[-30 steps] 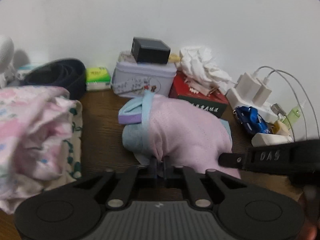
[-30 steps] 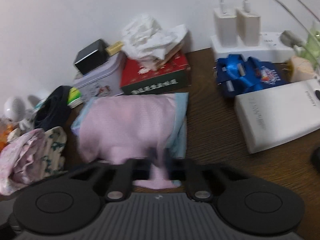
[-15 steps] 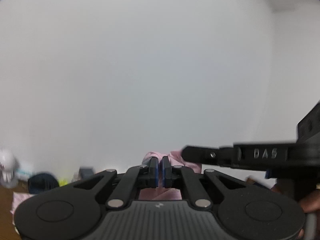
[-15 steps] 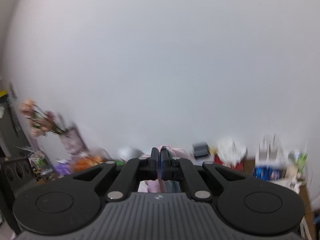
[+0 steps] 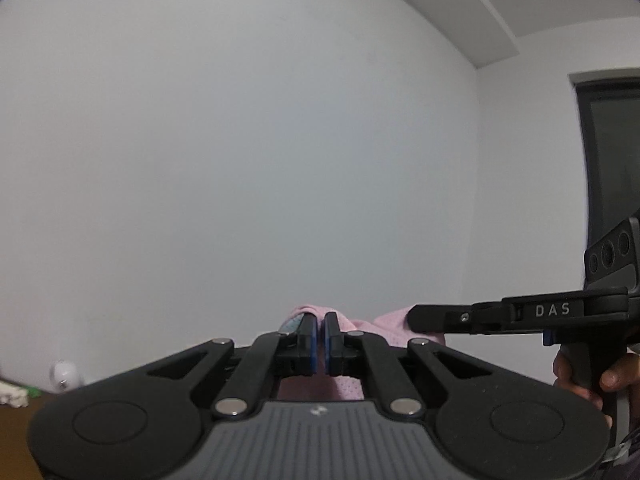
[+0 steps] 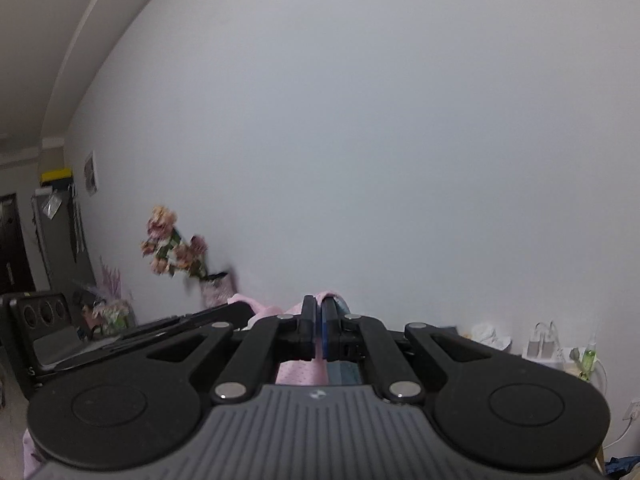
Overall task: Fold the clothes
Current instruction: 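Grasp the garment edge with the left gripper while the right gripper grasps another edge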
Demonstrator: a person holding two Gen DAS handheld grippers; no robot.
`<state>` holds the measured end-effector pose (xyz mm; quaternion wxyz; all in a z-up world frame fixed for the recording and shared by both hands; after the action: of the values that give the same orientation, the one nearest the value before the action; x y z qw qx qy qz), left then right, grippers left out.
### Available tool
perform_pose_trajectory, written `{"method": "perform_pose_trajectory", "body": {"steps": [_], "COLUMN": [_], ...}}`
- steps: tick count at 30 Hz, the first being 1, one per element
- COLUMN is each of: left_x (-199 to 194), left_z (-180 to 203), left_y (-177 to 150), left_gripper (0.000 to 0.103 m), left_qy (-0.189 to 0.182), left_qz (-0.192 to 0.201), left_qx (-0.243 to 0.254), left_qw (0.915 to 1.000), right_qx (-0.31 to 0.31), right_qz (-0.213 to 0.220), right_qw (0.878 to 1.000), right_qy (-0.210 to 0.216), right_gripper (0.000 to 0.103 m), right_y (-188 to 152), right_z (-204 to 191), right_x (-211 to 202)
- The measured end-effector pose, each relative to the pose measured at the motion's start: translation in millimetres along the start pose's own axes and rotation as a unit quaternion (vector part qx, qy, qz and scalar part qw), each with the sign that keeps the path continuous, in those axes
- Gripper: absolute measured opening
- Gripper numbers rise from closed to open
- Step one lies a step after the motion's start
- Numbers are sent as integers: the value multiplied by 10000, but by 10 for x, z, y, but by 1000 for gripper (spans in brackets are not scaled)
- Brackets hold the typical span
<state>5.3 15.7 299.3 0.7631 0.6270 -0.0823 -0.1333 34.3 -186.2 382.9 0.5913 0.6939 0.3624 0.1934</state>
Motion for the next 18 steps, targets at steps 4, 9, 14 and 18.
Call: {"method": "perform_pose_trajectory", "body": {"steps": [4, 9, 14, 18], "left_x": [142, 810, 459, 241], "left_z": [-306, -1049, -1537, -1098], "left_y": [-534, -1777, -2461, -2625], "left_gripper": [2, 13, 55, 73], "left_qy": [319, 1415, 1431, 400], "left_qz": [-611, -2136, -2729, -2715], "left_qx": [54, 427, 418, 1067], "left_qw": [9976, 9657, 9504, 9557], "right_qx": [212, 740, 1035, 1105], "right_qz": [-599, -1739, -2136, -2133], "right_qw": [9980, 9789, 9671, 9707], "right_qy": [43, -779, -913, -104], "right_gripper": [2, 14, 64, 72], "right_y": [-456, -1492, -2349, -2835], "right_z": [35, 741, 901, 458], "right_x": [430, 1505, 1507, 941]}}
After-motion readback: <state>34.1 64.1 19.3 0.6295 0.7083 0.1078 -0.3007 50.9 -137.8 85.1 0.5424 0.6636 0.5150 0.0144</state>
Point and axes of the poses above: each gripper's, at about its wrist camera, not at the fingertips, and x roughly the way its jaws point, z to its right, y to its top, the point moved 6 cm from there along x, roughly the way its jaws point, and after that the axes turned 13 degrees about y, right-handed, at the moved point
